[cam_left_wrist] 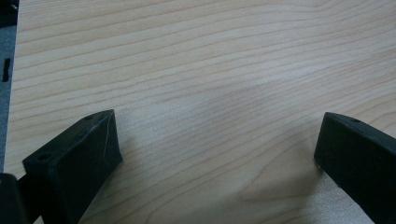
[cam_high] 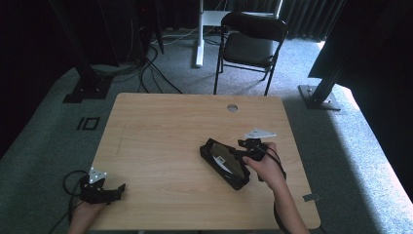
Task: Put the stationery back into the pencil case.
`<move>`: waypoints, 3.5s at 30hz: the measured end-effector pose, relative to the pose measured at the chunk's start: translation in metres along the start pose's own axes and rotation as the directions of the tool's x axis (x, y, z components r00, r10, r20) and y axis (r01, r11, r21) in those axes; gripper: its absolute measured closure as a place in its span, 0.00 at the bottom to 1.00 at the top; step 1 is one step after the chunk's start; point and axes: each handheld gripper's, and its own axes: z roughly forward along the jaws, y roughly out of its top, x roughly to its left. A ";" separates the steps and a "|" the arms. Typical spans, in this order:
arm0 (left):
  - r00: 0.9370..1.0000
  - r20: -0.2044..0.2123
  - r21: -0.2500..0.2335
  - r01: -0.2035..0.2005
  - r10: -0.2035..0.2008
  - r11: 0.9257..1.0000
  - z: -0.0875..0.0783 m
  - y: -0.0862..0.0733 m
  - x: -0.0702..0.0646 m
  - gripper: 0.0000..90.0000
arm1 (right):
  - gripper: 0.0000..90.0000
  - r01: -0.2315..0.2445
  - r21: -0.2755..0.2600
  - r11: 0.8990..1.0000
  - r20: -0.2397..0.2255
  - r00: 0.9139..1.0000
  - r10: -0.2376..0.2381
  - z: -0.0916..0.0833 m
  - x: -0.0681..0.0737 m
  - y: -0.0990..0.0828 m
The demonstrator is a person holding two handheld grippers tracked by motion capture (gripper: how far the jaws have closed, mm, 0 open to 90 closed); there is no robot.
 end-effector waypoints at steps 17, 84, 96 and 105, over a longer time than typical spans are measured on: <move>1.000 0.000 0.000 0.000 0.000 1.000 0.000 0.000 0.000 0.01 | 0.46 -0.047 -0.020 0.999 0.091 0.995 0.048 -0.008 -0.030 -0.021; 1.000 0.000 0.000 -0.002 0.002 1.000 0.000 0.000 0.000 0.01 | 0.14 -0.312 -0.011 0.950 0.480 0.832 0.278 -0.035 -0.074 -0.137; 1.000 0.000 0.000 -0.002 0.002 1.000 0.000 0.000 0.000 0.01 | 0.14 -0.332 -0.017 0.943 0.505 0.811 0.295 -0.040 -0.075 -0.141; 1.000 -0.001 0.000 -0.002 0.002 1.000 0.000 0.000 0.000 0.01 | 0.13 -0.332 -0.018 0.943 0.505 0.811 0.295 -0.040 -0.075 -0.141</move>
